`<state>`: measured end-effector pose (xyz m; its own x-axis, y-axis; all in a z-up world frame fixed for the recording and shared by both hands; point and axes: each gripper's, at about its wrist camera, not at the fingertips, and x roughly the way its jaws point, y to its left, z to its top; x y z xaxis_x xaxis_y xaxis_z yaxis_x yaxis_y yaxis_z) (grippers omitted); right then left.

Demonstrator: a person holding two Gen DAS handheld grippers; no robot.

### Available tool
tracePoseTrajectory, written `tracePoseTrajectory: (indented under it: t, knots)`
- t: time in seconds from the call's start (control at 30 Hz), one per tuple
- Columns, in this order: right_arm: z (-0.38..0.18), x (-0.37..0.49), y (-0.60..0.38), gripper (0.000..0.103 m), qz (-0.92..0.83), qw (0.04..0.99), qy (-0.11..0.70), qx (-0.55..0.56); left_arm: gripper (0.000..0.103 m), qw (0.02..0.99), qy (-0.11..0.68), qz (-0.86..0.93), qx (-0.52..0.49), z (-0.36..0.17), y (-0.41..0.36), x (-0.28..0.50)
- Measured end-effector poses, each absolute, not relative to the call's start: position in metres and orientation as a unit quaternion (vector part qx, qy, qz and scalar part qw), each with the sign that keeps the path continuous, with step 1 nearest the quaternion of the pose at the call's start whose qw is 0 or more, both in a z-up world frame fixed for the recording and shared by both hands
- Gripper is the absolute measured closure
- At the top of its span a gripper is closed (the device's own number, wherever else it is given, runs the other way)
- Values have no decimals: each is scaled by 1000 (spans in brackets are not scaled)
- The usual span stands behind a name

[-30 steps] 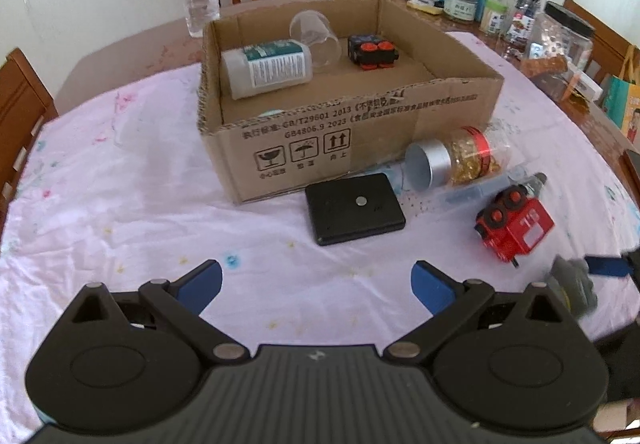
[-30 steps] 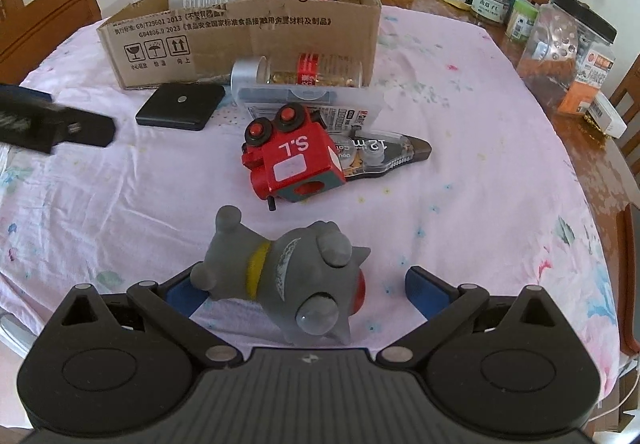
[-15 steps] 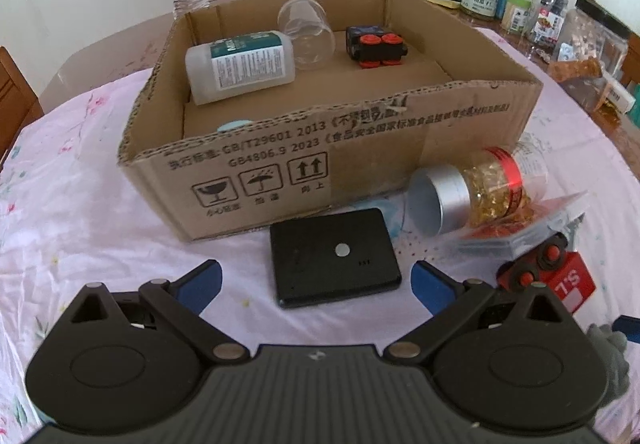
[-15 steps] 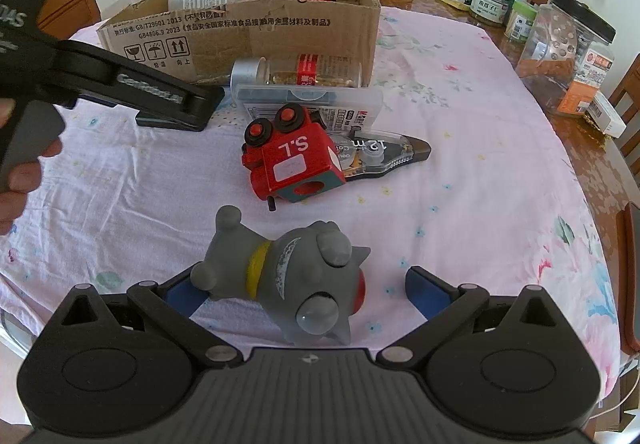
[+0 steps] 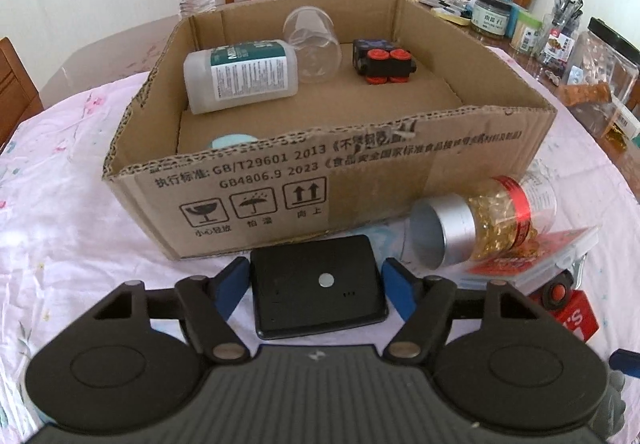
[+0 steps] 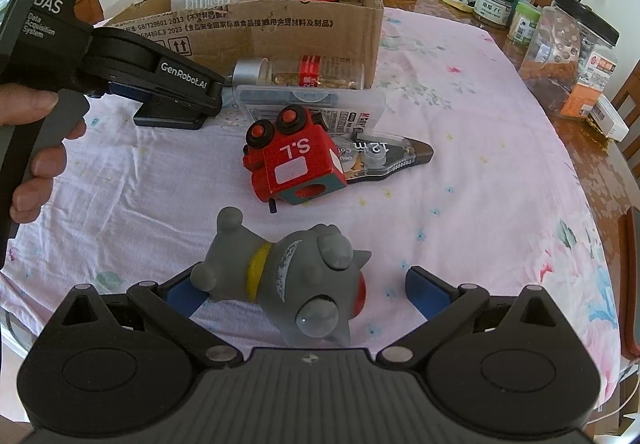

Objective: Organize rigid objects
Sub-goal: 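Close the left gripper on the black square pad while the right gripper holds the cat toy, then lower the grey cat toy into the box and open the right gripper while the left gripper carries the pad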

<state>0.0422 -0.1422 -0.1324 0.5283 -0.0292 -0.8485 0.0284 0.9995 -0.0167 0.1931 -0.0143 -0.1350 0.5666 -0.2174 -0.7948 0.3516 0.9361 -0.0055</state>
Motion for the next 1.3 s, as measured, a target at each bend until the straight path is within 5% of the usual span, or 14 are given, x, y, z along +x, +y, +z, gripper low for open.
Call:
tracePoseTrajectory:
  t: [1.3]
  knots:
    - [-133, 45, -107, 0, 21, 876, 482, -17, 28, 879, 462, -102, 54, -130, 56, 151]
